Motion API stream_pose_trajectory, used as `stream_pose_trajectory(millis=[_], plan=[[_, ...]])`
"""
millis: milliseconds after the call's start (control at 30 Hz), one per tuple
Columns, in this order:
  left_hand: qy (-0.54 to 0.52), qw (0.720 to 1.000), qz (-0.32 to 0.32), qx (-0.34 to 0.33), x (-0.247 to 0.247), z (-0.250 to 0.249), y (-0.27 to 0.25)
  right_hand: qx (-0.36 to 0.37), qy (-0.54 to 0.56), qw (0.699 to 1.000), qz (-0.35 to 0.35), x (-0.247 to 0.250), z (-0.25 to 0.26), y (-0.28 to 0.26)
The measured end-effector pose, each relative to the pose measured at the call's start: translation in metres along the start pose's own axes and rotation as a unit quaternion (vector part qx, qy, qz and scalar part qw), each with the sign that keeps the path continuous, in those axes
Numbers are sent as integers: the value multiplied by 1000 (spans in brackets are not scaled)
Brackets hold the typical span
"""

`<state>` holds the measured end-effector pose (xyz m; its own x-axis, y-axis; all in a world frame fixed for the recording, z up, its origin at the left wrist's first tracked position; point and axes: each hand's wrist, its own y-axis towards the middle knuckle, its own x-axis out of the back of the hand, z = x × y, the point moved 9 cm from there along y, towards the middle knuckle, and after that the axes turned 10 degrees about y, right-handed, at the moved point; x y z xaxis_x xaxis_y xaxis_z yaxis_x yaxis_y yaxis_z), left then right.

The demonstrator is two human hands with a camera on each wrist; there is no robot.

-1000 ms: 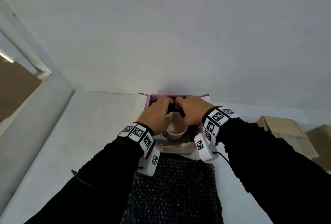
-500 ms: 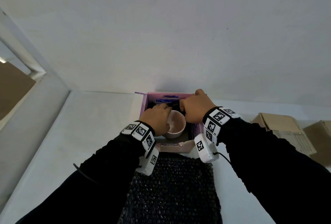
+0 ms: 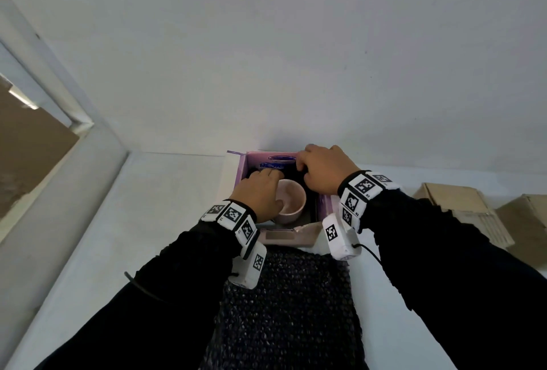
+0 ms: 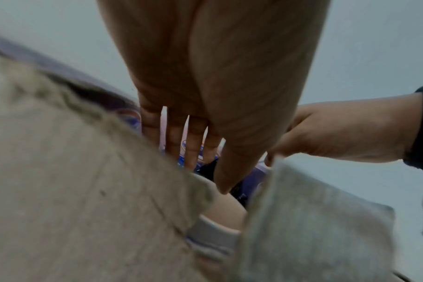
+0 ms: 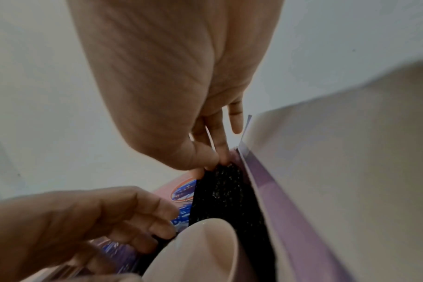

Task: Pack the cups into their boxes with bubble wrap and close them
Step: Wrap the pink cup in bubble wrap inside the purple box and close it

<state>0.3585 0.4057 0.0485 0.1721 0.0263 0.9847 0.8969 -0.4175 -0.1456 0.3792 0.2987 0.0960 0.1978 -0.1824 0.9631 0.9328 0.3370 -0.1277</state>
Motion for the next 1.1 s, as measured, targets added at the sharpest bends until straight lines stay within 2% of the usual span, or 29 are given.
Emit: stream_pose_trajectory(millis=[167, 367, 533, 700, 967, 1100], plan=[[-22, 1000, -14, 1, 10, -7, -27, -8, -89, 995, 40, -13, 5, -20], [-25, 999, -14, 17, 13, -12, -38, 0, -20, 998, -65, -6, 5, -28], [-38, 999, 16, 30, 11, -12, -27, -9, -103, 995, 12, -30, -5, -16], [-41, 996, 54, 48, 0, -2, -13, -17, -90, 996, 11, -39, -7, -5], [-48, 994, 87, 46, -15, -1, -6, -55, -159, 983, 67, -58, -6, 4], [-50, 994, 87, 45, -17, 3, -8, -78, -135, 982, 103, -60, -9, 5]])
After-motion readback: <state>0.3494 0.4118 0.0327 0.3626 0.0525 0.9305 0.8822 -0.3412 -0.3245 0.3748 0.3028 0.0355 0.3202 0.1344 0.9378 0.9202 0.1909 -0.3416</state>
